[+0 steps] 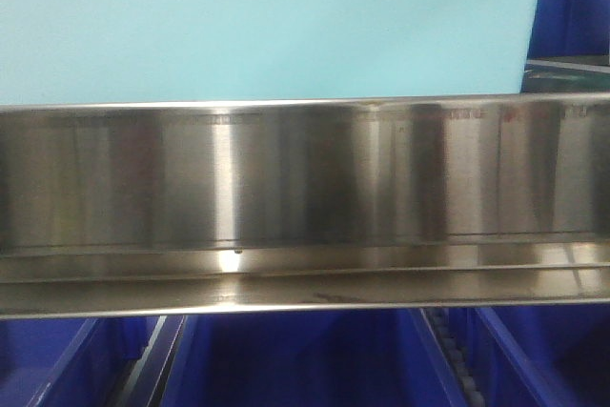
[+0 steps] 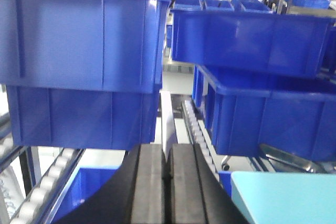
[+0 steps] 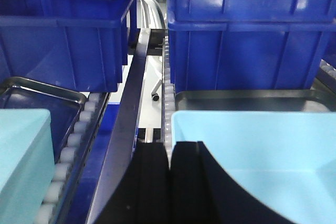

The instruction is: Move two blue bins to right shelf middle

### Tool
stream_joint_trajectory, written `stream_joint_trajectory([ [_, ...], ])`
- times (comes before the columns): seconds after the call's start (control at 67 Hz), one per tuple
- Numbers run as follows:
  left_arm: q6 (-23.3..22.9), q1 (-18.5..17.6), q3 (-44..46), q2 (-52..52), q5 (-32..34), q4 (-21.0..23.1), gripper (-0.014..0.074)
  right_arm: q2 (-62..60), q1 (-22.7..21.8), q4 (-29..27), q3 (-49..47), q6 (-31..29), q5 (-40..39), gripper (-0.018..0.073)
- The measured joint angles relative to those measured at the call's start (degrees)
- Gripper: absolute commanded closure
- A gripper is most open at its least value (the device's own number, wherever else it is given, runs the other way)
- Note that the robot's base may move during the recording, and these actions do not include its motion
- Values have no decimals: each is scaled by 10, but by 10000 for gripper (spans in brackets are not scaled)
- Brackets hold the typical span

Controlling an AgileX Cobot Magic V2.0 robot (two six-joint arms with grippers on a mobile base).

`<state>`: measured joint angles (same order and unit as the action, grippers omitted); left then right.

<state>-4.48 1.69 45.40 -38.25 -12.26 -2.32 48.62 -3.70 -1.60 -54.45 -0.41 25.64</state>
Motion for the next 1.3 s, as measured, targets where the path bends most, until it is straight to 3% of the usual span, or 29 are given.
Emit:
stream_joint_trajectory([
  [0.254, 0, 0, 3, -9, 5, 0, 707, 10, 0, -21, -4, 0, -11, 726],
  [0.373, 0, -1, 42, -56, -90, 2, 707, 30, 10, -39, -31, 0, 23, 705],
  [0.537, -2, -31, 160, -141, -235, 5, 707, 84, 90, -10, -102, 32, 160, 699],
  [0.731, -69, -99, 288, -241, -368, -32, 707, 156, 206, 139, -150, 223, 230, 699],
  [0.821, -110, -122, 326, -287, -415, -52, 707, 197, 251, 165, -185, 275, 267, 699],
  [0.97, -144, -130, 358, -333, -461, -54, 707, 273, 300, 175, -268, 300, 346, 700],
  [1.149, -151, -130, 360, -348, -486, -27, 703, 353, 312, 176, -356, 304, 406, 700],
  [1.254, -148, -130, 360, -348, -485, -20, 576, 380, 312, 178, -386, 304, 410, 691],
  [1.299, -145, -130, 360, -348, -485, -19, 474, 385, 313, 178, -390, 304, 410, 634],
])
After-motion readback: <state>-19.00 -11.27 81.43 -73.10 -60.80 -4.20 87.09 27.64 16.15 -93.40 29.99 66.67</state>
